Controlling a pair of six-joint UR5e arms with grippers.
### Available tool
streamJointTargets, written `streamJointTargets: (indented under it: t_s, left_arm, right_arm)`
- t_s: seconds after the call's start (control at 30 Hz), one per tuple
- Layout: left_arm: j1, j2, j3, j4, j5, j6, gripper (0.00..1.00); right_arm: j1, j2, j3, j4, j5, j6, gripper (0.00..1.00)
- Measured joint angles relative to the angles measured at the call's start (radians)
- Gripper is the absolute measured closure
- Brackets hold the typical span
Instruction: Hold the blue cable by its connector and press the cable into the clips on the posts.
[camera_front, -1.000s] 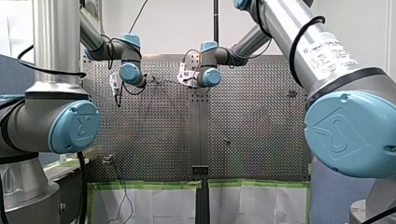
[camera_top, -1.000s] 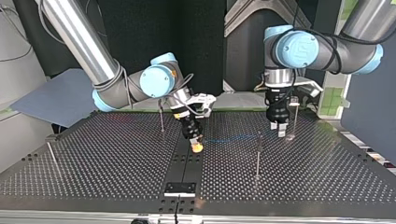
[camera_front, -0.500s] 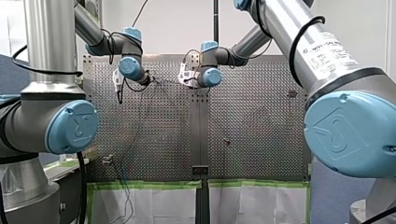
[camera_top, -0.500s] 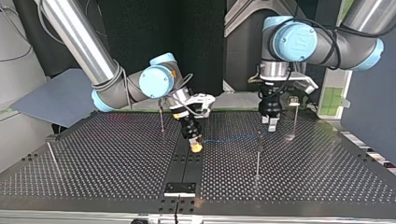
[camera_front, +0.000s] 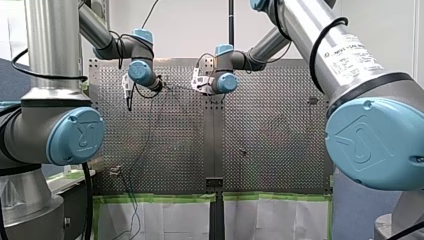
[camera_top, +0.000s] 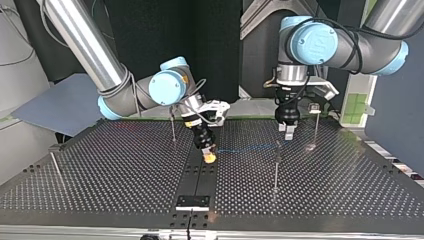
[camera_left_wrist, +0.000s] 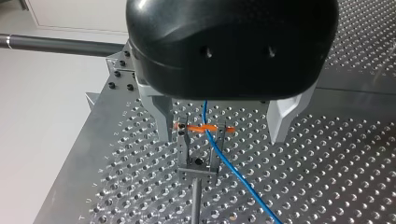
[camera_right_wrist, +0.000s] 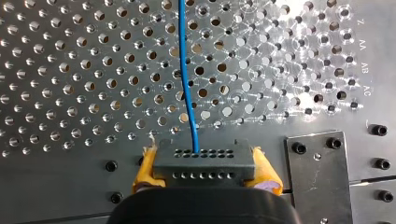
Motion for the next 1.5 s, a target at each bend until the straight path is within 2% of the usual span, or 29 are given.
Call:
streamJointTargets:
  t_s: [0.2,0.37,0.57,0.77,0.93,1.1,1.3,1.5]
  left_arm:
    - [0.000,0.000,0.000,0.001,0.000,0.004,0.00]
    - [-0.003,0.000,0.000,0.003,0.004,0.026,0.00]
    - [-0.018,0.000,0.001,0.023,0.048,0.064,0.00]
    - [-0.035,-0.010,0.001,0.047,0.059,0.051,0.00]
    - [-0.063,-0.051,0.030,0.062,0.031,0.038,0.00]
    - [-0.112,-0.101,0.079,0.071,-0.018,0.041,0.00]
    - [-0.163,-0.120,0.131,0.058,-0.069,0.034,0.00]
    - [-0.175,-0.145,0.181,0.038,-0.120,0.041,0.00]
  right_arm:
    - [-0.002,0.000,0.000,0.001,-0.001,0.000,1.00]
    - [-0.007,0.000,0.000,0.002,-0.001,0.000,1.00]
    - [-0.020,0.000,0.000,0.004,-0.001,0.000,1.00]
    - [-0.033,0.000,0.000,0.005,-0.001,0.000,1.00]
    - [-0.039,0.000,0.000,0.005,-0.002,0.000,1.00]
    - [-0.042,0.000,0.000,0.005,-0.005,-0.001,1.00]
    - [-0.044,0.000,0.000,0.010,-0.010,-0.007,1.00]
    - [-0.045,0.000,0.000,0.012,-0.011,-0.009,1.00]
